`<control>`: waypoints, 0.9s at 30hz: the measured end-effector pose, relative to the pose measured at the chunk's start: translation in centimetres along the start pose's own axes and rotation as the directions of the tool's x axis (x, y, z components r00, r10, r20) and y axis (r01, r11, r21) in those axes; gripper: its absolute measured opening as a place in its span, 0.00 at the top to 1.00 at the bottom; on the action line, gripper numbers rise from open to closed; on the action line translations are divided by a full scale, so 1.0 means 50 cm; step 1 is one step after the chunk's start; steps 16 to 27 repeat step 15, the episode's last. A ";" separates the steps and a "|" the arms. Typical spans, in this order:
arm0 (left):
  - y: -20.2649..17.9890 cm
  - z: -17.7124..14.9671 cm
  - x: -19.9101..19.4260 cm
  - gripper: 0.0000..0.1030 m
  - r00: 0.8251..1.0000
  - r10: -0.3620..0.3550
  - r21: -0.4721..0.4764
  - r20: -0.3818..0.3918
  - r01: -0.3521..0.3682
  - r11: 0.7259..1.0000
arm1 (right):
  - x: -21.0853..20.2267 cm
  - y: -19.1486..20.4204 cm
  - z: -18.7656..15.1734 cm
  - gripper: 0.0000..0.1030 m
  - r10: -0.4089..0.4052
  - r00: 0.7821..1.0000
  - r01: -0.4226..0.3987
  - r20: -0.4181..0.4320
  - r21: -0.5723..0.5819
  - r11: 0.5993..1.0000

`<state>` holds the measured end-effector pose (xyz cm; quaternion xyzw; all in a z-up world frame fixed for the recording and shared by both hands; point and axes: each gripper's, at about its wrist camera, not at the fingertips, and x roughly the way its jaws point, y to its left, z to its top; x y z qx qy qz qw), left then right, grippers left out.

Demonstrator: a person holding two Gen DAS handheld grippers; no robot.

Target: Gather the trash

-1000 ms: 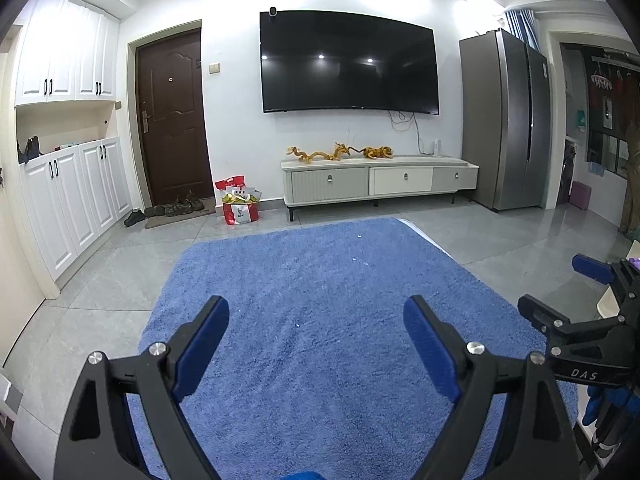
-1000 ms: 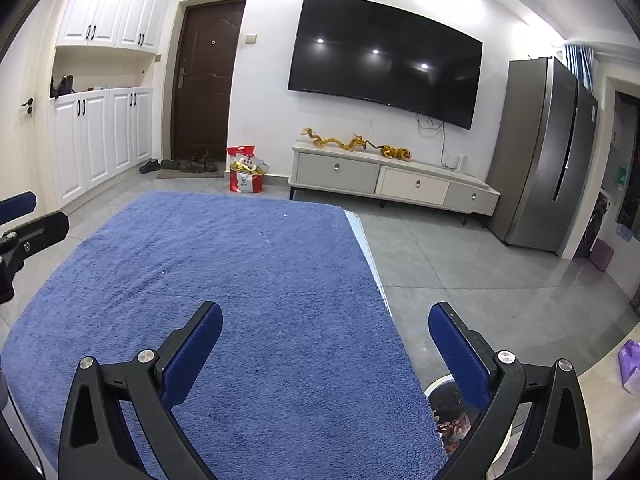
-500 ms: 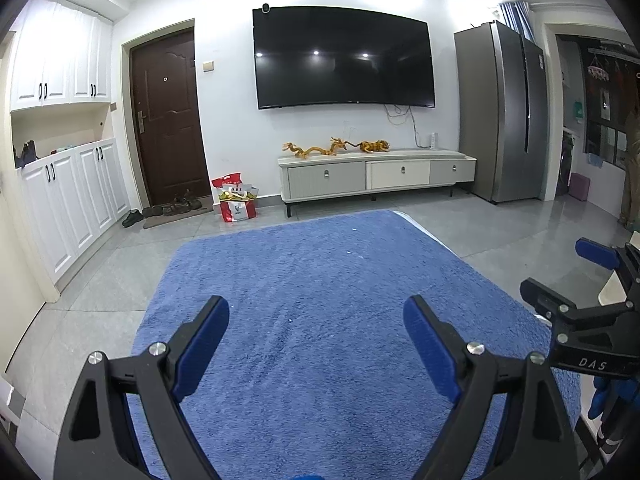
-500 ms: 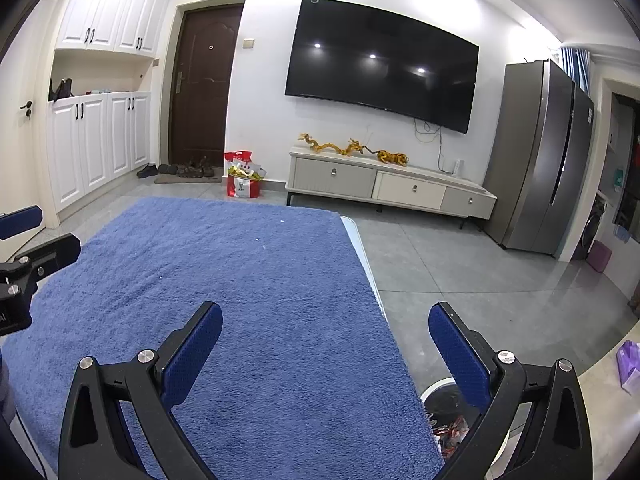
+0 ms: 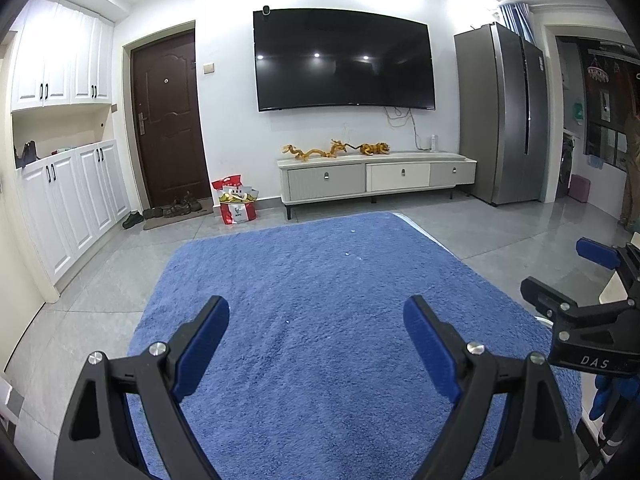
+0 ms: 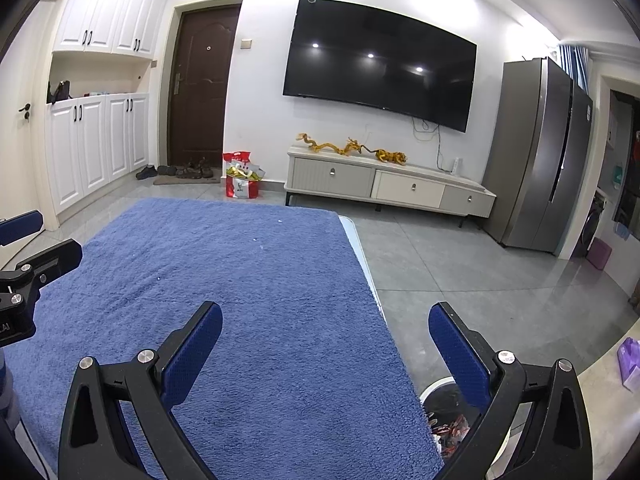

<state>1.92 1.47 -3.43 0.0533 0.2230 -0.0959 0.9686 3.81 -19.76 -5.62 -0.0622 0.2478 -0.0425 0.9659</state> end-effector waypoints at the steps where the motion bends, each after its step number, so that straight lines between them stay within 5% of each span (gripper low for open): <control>1: 0.000 -0.001 0.001 0.14 1.000 0.001 0.000 -0.001 -0.001 1.000 | 0.000 0.000 0.000 0.02 0.000 1.000 0.000 -0.001 0.000 1.000; 27: 0.007 -0.004 0.014 0.14 1.000 0.006 -0.015 -0.027 -0.007 1.000 | 0.003 0.000 0.001 0.02 -0.004 1.000 0.004 -0.005 0.001 1.000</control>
